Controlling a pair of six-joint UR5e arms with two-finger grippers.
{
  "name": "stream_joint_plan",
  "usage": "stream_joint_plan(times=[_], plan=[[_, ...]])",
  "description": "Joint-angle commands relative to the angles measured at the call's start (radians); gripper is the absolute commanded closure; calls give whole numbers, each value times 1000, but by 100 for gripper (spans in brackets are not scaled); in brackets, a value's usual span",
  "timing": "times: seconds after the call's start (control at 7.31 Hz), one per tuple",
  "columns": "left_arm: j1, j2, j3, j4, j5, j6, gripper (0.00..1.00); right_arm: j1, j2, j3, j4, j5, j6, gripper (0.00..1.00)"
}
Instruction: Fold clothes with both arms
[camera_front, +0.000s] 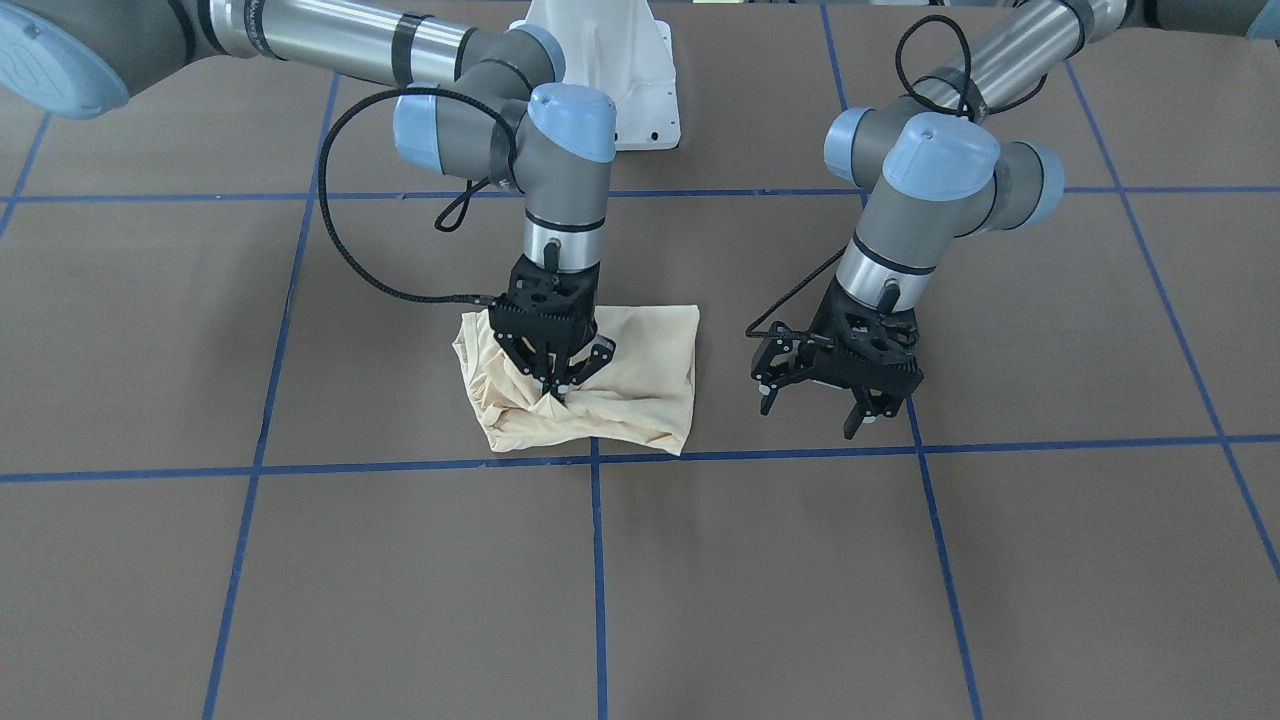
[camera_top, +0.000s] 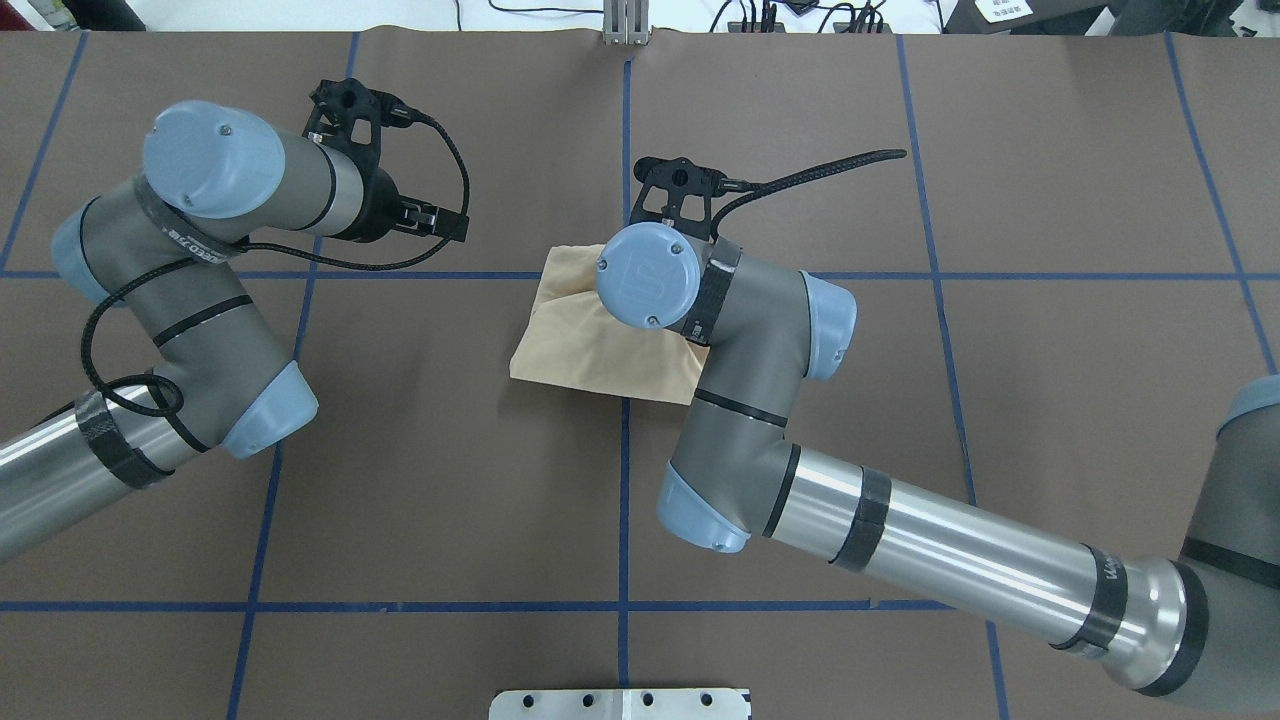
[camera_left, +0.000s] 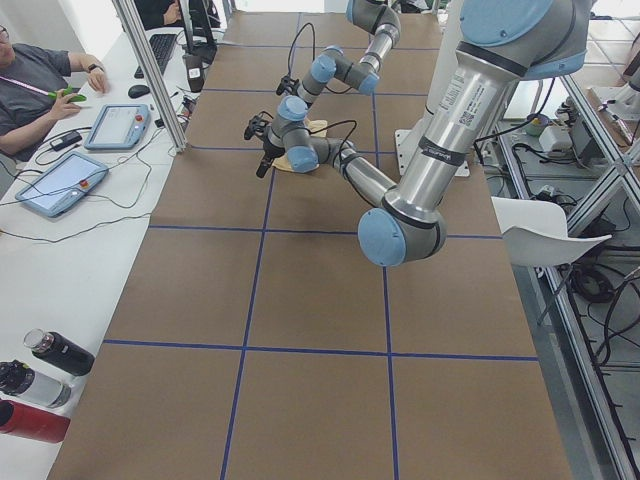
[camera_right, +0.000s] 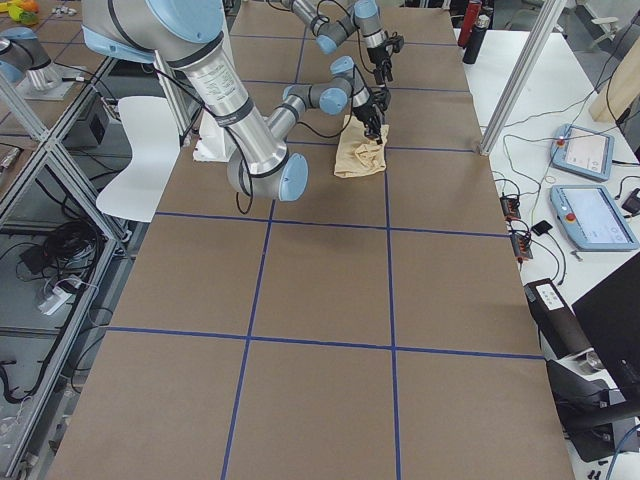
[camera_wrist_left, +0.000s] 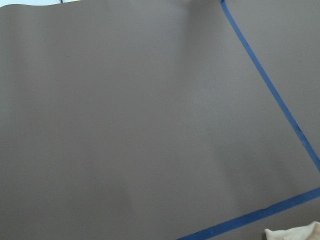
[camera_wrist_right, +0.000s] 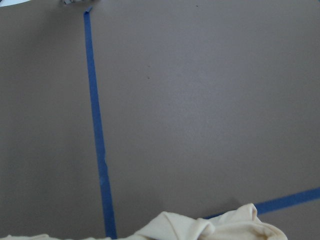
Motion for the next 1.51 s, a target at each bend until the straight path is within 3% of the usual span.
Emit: stream_joint_plan(times=[0.0, 0.14, 0.55, 0.82, 1.09, 1.37], plan=[[-1, 2, 0, 0, 0, -1, 0, 38, 49, -132, 136, 2, -98, 0], [-1, 0, 0, 0, 0, -1, 0, 46, 71, -130, 136, 24, -121, 0], [-1, 8, -1, 0, -1, 1, 0, 140, 87, -127, 128, 234, -233, 0], [-1, 12, -9, 0, -3, 4, 0, 151, 87, -95, 60, 291, -233, 0], [-55, 40, -47, 17, -100, 25, 0, 203, 29, 102, -164, 388, -248, 0], [-147, 150, -179, 108, -145, 216, 0, 291, -156, 304, -210, 484, -415, 0]])
